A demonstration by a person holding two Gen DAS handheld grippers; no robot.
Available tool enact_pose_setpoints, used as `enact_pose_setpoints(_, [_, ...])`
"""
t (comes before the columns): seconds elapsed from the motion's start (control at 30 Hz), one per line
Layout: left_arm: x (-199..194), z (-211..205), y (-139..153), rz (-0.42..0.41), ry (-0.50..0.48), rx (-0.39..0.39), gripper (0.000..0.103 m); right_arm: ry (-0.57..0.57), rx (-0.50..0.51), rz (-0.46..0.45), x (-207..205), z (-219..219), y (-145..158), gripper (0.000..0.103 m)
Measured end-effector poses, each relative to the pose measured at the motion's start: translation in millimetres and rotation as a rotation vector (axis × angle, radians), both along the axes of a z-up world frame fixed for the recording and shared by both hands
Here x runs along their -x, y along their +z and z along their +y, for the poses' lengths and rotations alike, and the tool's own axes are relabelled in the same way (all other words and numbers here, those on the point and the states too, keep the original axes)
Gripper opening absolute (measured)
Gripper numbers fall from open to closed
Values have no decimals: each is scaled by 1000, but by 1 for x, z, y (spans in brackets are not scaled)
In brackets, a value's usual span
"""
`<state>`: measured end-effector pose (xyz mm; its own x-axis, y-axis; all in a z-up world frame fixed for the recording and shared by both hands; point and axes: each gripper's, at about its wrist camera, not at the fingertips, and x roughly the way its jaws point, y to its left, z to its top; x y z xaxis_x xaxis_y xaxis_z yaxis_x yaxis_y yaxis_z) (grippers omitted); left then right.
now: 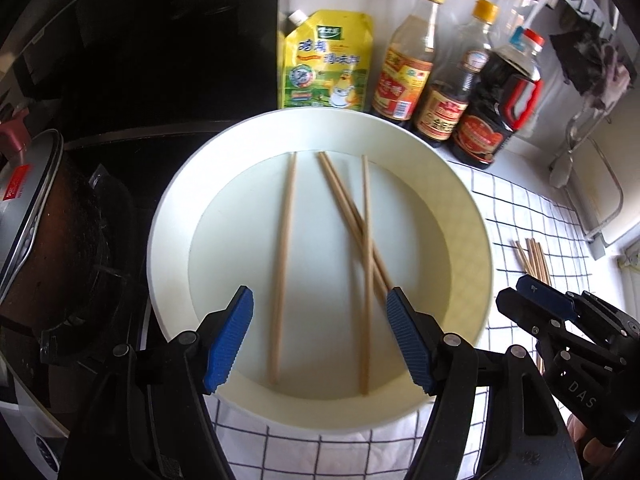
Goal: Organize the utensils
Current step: 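Withdraw both open grippers from the bowl toward the remaining chopsticks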
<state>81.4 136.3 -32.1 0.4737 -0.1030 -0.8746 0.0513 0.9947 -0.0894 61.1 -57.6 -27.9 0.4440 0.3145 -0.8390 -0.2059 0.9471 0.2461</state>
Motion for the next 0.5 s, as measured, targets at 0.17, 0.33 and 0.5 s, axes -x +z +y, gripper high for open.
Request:
enact_pose_setpoints(0.17, [15,-15,3,-9,-17,-4,70,-25,1,5,15,-22,1,35])
enact_pose_setpoints(0.33, [27,-36,1,1,-35,-8,71,-54,0,20,29,-48,-1,36])
enact_pose_setpoints(0.5, [37,-57,1,7,-56,-4,72,-84,-1,28,43,-77,0,37])
